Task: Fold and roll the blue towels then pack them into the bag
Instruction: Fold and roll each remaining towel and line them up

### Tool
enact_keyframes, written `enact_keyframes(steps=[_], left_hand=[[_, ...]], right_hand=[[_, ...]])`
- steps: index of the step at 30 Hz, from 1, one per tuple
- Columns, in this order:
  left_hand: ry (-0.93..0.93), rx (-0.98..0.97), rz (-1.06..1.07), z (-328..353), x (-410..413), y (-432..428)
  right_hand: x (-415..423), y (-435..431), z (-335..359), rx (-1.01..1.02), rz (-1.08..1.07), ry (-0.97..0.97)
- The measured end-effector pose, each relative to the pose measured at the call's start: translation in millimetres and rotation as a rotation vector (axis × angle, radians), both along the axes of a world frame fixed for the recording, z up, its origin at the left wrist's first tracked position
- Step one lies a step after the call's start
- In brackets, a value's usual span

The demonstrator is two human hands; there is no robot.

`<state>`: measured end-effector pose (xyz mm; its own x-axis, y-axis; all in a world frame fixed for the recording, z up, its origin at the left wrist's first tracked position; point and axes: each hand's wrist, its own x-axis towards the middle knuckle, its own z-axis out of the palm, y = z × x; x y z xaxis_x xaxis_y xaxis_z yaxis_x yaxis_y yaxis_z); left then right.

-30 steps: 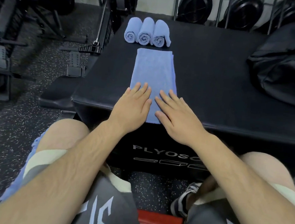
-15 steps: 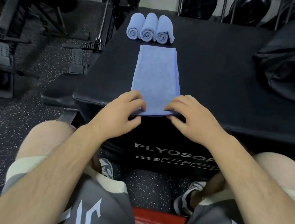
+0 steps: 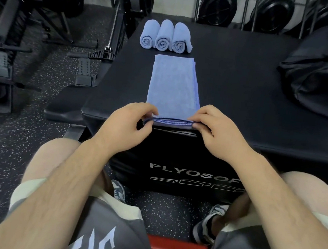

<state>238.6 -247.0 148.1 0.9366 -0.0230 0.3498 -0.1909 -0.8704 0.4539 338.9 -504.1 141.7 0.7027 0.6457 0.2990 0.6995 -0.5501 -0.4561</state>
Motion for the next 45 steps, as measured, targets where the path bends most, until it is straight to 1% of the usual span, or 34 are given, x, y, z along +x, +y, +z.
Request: enact_keyframes(steps=[3, 7, 9, 12, 16, 22, 28, 32, 34, 39, 43, 45], left_hand=[[-0.009, -0.017, -0.003, 1.5, 1.8, -1.3], [-0.03, -0.035, -0.001, -2.3, 8.1, -1.7], [-0.041, -0.05, 0.004, -3.8, 12.6, -1.4], [-0.065, -0.019, 0.029, -7.0, 18.8, 0.7], [-0.053, -0.005, 0.029, -6.8, 23.0, 2.2], [-0.083, -0.011, 0.007, -7.7, 24.3, -0.2], [-0.047, 0.017, -0.019, -5.4, 24.4, 2.6], [-0.025, -0.02, 0.013, -3.1, 20.7, 5.4], [-0.005, -0.042, -0.007, -1.8, 18.1, 7.6], [0.131, -0.073, -0.061, -5.3, 15.1, 13.6], [0.117, -0.102, -0.028, -3.7, 14.5, 12.7], [0.125, -0.181, -0.003, -1.0, 13.2, 9.7]], right_hand=[[1.1, 1.9, 2.4, 0.019, -0.043, 0.064], [1.6, 4.1, 6.0, 0.065, -0.048, 0.071], [3.2, 4.5, 5.0, 0.078, -0.055, 0.058], [6.2, 6.4, -0.2, 0.086, -0.071, 0.021], [13.3, 5.8, -2.6, 0.032, -0.049, -0.058], [13.5, 0.4, -0.6, 0.047, -0.036, -0.071], [17.4, -0.6, 0.2, 0.042, -0.013, -0.053], [15.6, -8.2, 6.5, 0.002, 0.016, 0.022], [14.8, -10.5, 7.0, -0.009, 0.017, 0.075], [14.1, -6.7, 4.7, -0.006, 0.0, 0.108], [14.3, -3.6, 8.1, -0.017, -0.009, 0.111], [11.6, -5.0, 12.5, 0.003, -0.033, 0.191]])
